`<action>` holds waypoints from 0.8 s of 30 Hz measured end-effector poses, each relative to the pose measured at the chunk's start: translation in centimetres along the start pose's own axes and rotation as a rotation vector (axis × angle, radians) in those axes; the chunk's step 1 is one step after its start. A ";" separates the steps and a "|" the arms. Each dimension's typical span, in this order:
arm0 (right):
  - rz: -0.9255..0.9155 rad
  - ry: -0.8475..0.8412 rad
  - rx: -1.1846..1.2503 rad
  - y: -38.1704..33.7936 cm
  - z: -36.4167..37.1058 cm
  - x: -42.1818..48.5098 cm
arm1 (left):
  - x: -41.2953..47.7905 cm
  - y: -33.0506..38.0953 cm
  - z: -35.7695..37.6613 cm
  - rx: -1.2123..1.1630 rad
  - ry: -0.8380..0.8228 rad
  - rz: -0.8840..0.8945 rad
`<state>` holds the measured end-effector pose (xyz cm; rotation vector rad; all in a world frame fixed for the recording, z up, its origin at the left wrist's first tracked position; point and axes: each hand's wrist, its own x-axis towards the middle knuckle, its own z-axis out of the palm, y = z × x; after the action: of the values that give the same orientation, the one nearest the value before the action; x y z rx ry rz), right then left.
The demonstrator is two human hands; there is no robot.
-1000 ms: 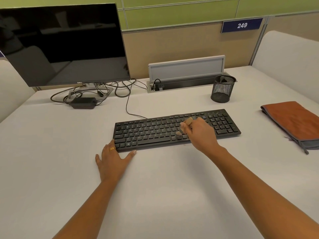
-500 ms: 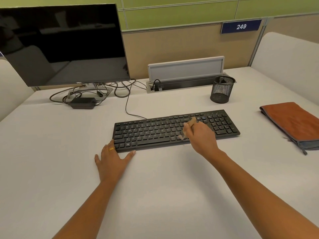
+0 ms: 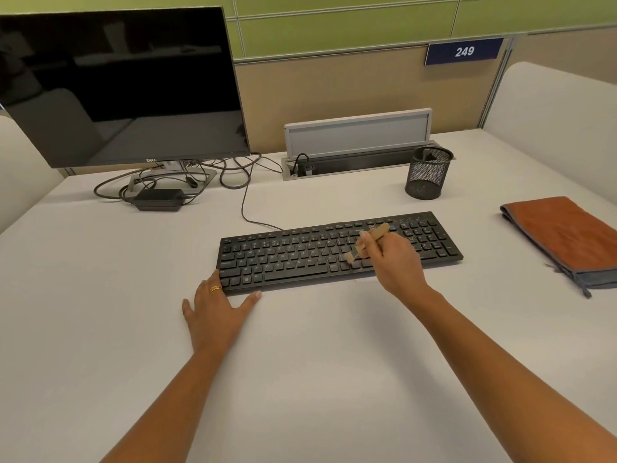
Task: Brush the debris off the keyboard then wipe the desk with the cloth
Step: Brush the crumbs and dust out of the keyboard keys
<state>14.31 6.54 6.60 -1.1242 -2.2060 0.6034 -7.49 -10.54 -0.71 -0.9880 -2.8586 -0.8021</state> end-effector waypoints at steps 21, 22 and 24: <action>0.023 -0.003 0.075 1.0 -0.4 -0.2 | 0.0 -0.1 0.1 -0.001 -0.002 0.002; 0.014 -0.050 0.062 1.0 -0.2 -0.3 | 0.0 -0.1 0.2 0.000 -0.002 0.002; 0.026 -0.064 -0.073 1.1 0.0 -0.4 | 0.0 -0.1 0.2 0.002 -0.002 0.003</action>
<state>15.12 6.85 5.79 -1.1873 -2.2884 0.5812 -7.52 -10.52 -0.89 -0.9937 -2.8580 -0.7977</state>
